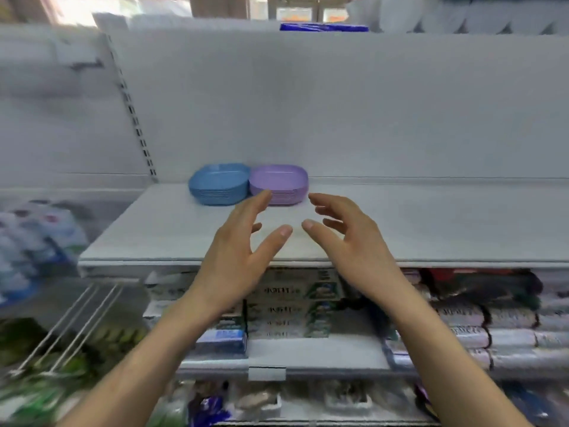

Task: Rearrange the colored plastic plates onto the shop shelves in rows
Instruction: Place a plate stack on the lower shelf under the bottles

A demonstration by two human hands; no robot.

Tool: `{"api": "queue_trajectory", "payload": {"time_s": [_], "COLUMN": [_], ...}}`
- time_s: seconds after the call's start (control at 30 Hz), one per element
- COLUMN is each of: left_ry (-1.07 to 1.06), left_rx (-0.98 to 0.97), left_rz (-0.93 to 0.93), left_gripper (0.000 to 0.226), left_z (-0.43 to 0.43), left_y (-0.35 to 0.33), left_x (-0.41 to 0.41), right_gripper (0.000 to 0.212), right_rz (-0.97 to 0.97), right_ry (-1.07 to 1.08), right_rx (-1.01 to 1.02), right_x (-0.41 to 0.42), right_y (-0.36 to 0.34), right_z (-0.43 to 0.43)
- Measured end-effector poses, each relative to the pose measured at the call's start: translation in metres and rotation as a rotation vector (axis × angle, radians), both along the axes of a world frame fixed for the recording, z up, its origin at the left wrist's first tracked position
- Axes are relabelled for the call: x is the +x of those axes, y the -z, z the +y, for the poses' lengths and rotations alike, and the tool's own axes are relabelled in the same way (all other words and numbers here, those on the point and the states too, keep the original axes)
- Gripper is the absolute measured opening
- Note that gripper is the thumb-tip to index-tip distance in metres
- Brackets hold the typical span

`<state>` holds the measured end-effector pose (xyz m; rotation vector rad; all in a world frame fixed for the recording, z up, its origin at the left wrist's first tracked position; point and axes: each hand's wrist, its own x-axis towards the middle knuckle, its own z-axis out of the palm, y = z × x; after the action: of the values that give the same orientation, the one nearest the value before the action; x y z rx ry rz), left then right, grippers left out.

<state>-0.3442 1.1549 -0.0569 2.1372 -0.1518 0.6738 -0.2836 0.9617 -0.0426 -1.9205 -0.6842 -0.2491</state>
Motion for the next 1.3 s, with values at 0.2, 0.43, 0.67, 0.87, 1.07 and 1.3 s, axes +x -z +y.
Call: {"api": "queue_trajectory", "payload": {"time_s": [0.2,0.43,0.67,0.87,1.07,1.3], "left_ry": [-0.167,-0.246,-0.131,-0.007,0.069,0.092], "left_rx": [0.026,0.206,0.265,0.260,0.238,0.199], "left_rz": [0.045,0.190,0.342,0.352,0.364,0.375], "left_gripper": [0.071,0.079,0.078,0.074,0.079,0.083], "left_z": [0.065,0.136,0.191,0.214,0.226,0.231], "left_y": [0.003,-0.005,-0.006,-0.009,-0.009,-0.007], "left_x": [0.015,0.056,0.090,0.111,0.122,0.122], "right_gripper": [0.048,0.018,0.014,0.022,0.054,0.050], "right_rz": [-0.043,0.091,0.159,0.178,0.145,0.128], "right_ry": [0.006,0.022,0.068,0.126,0.127,0.119], "right_rx": [-0.082,-0.228,-0.334,-0.322,-0.353,-0.363], "right_x": [0.028,0.047,0.067,0.083,0.095,0.100], "right_y": [0.001,-0.011,-0.001,0.002,0.001,0.005], "right_z": [0.056,0.122,0.170,0.185,0.196,0.200]}}
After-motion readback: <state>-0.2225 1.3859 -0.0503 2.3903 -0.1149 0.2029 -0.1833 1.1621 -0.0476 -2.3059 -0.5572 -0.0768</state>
